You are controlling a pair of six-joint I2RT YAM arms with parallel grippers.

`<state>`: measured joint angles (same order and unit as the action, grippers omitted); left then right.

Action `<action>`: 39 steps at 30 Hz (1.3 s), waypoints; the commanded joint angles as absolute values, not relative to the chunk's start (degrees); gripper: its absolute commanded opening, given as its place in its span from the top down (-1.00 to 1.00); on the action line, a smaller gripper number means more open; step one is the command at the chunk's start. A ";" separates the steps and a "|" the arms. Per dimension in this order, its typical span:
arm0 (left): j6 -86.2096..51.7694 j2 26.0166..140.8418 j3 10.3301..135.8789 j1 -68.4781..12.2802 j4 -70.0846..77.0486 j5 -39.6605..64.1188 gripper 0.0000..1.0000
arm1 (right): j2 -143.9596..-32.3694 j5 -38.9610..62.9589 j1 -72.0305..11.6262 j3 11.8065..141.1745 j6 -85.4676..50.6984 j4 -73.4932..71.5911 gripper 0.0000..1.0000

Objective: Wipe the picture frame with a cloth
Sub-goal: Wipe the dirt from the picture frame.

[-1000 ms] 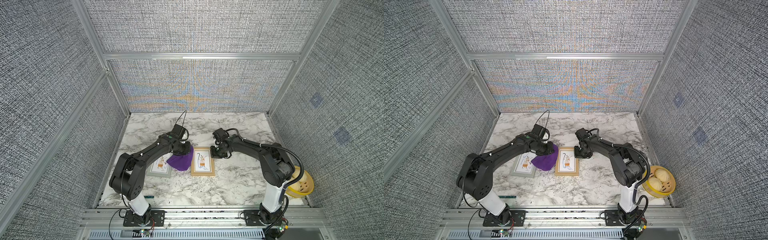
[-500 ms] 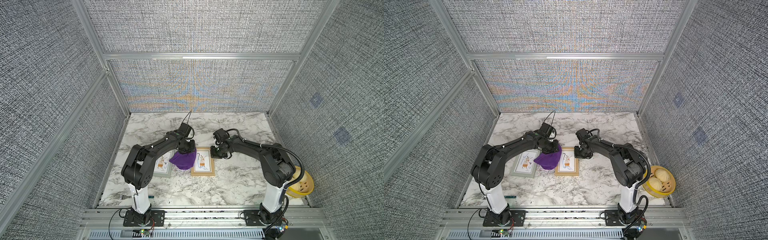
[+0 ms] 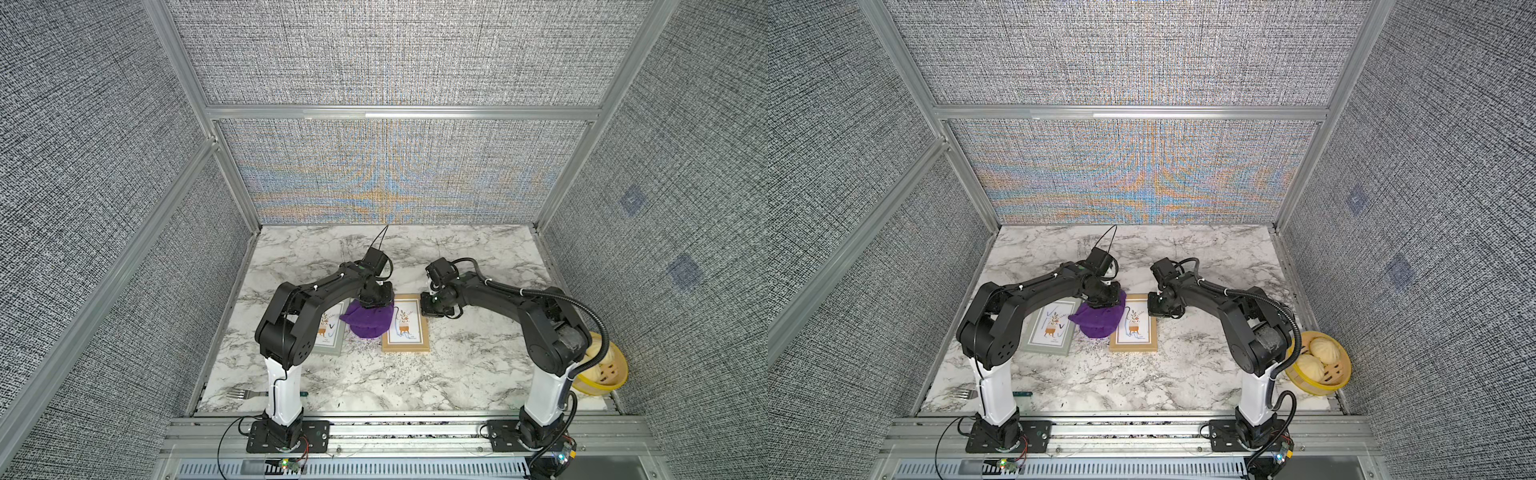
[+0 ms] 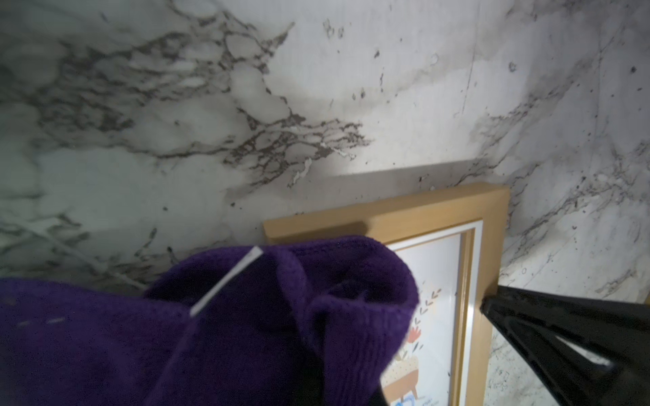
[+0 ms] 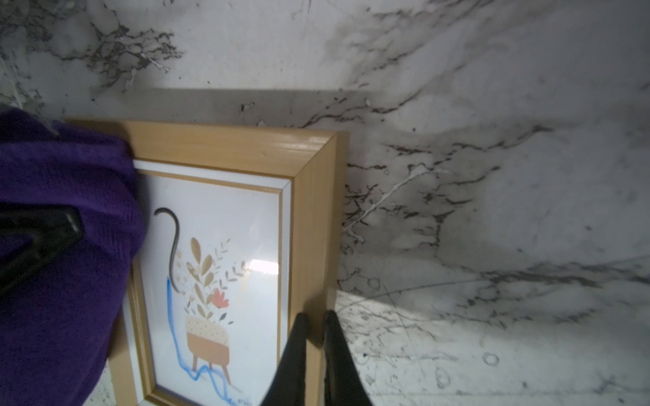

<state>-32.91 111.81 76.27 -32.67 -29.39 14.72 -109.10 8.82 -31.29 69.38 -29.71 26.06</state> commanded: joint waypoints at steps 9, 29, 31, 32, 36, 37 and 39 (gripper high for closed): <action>-32.75 106.06 67.12 -34.16 -38.98 13.97 1.00 | -112.15 1.10 -33.84 65.71 -39.20 32.18 0.85; -37.07 104.84 67.89 -41.31 -49.88 2.79 1.00 | -112.92 -3.13 -35.33 63.99 -38.50 33.99 0.85; -36.24 107.46 70.99 -41.23 -50.39 0.42 1.00 | -113.03 -4.14 -35.37 63.46 -37.39 34.70 0.85; -35.89 108.31 72.23 -41.01 -50.06 0.11 1.00 | -113.01 -4.56 -35.38 63.08 -36.95 34.93 0.85; -35.18 109.78 76.24 -39.99 -50.44 -1.40 1.00 | -112.29 -4.83 -35.27 61.73 -35.65 34.90 0.85; -35.16 109.63 76.61 -39.73 -50.41 -2.02 1.00 | -112.15 -4.83 -35.28 61.53 -35.52 34.81 0.85; -34.93 108.88 76.81 -38.90 -49.90 -2.32 1.00 | -112.06 -4.51 -35.31 61.30 -35.34 34.40 0.85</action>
